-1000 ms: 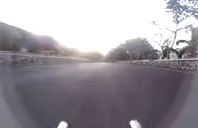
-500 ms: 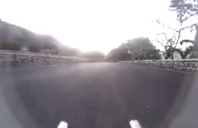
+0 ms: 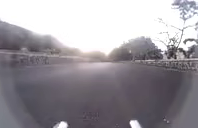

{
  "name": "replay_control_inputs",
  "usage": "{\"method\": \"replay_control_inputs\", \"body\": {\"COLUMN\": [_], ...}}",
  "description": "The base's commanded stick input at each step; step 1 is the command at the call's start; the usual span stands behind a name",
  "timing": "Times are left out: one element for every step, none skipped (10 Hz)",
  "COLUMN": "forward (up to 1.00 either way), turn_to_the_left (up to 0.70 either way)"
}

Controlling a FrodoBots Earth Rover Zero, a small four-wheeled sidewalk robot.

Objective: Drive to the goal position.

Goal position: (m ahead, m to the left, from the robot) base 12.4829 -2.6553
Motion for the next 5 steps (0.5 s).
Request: {"method": "replay_control_inputs", "body": {"forward": [0.70, 0.70, 0.70, 0.70, 0.70], "turn_to_the_left": [-0.35, -0.35, -0.35, -0.35, -0.35]}}
